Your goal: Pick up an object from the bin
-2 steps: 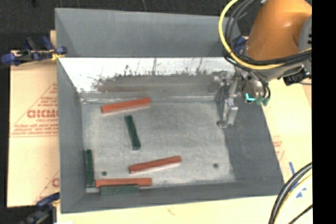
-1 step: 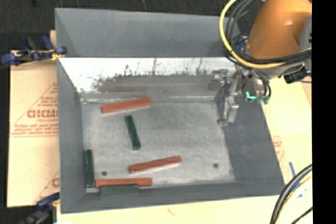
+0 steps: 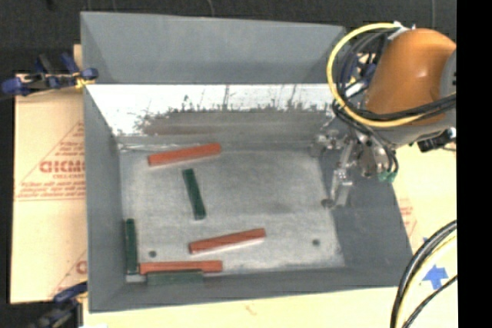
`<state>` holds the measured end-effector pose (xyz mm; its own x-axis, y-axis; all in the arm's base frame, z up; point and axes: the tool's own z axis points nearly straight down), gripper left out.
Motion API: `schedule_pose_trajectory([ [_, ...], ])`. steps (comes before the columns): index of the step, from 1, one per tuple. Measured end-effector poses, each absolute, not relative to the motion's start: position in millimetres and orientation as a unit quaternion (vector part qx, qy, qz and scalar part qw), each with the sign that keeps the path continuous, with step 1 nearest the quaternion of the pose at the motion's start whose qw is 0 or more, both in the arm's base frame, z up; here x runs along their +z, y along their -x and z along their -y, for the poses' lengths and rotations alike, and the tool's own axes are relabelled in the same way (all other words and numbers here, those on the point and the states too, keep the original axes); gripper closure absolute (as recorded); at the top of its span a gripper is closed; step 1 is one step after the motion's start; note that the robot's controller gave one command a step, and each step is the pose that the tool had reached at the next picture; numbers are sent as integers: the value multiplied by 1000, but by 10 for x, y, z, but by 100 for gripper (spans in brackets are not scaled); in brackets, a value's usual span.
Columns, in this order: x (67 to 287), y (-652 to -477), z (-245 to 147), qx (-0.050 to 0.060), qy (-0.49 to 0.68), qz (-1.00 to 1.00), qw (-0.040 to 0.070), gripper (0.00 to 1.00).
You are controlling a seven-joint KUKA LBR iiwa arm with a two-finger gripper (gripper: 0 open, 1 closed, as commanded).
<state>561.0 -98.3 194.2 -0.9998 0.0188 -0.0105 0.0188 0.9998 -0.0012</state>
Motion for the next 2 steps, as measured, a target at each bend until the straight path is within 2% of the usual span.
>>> schedule_pose_trajectory([
  [1, 1261, -5348, 977, 0, -53, -999, 4, 0],
  [2, 976, -5285, 809, 0, -126, -992, 0, 0],
])
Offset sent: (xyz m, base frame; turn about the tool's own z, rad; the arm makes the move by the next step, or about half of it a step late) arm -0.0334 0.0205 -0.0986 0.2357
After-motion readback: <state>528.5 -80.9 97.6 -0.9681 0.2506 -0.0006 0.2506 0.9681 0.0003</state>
